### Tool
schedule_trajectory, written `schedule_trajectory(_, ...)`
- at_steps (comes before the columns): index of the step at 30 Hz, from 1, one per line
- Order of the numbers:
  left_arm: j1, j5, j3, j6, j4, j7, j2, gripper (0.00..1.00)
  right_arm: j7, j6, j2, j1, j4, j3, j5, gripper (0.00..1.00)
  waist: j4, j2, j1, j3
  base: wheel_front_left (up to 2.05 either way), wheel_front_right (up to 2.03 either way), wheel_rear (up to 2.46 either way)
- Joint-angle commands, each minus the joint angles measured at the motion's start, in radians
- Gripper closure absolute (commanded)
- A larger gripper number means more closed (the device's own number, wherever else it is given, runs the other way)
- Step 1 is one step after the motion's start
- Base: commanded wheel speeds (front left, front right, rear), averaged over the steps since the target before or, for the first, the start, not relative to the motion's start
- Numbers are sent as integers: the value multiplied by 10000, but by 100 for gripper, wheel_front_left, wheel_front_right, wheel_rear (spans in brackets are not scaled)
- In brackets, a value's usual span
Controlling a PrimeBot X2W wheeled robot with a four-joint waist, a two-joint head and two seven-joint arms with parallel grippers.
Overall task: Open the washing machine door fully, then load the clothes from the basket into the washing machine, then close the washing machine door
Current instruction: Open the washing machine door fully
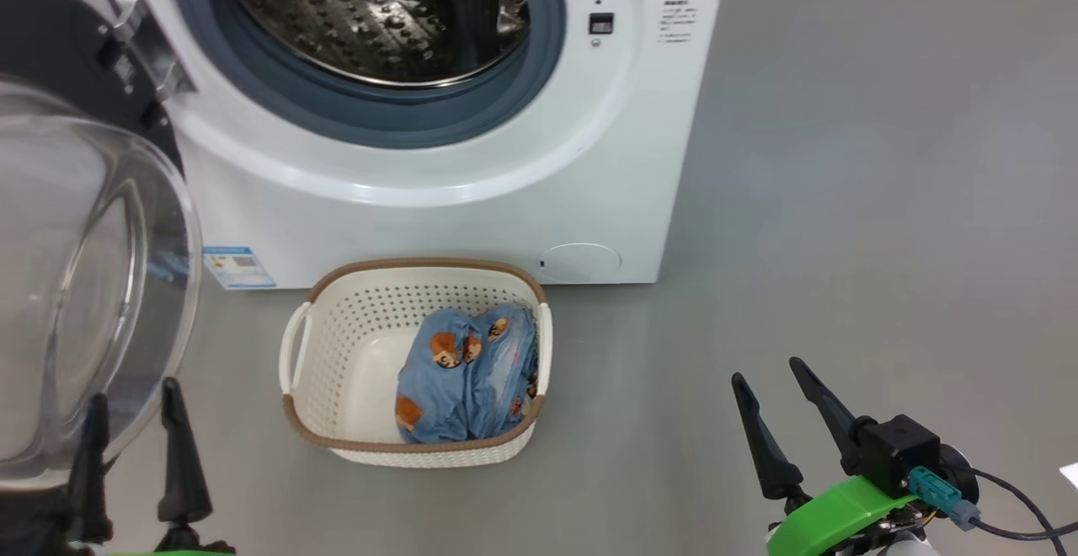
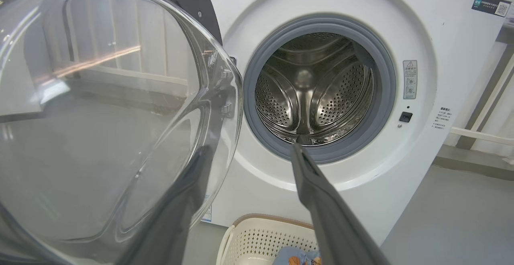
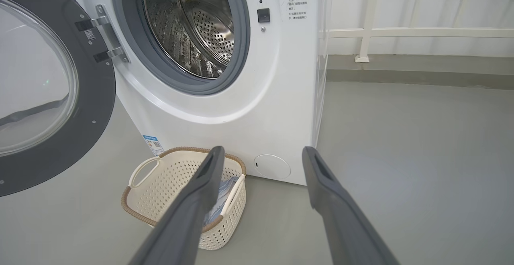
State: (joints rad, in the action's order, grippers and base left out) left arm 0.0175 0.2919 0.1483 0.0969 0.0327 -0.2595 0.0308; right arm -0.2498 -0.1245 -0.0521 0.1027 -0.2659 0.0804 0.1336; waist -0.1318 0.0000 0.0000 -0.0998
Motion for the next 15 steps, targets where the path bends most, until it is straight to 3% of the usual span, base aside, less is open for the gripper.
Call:
schedule_trajectory(1,-61,-126,224,-59,-302,-23,196,0,-120,-62,19,88,281,218,126,0,256,0,0,82,0,0,0)
schedule_trajectory(15,375,-1077,-107,14,140,-23,195,0,-120,-62,19,51,821,270,-22,0,1517,0,0,173,0,0,0)
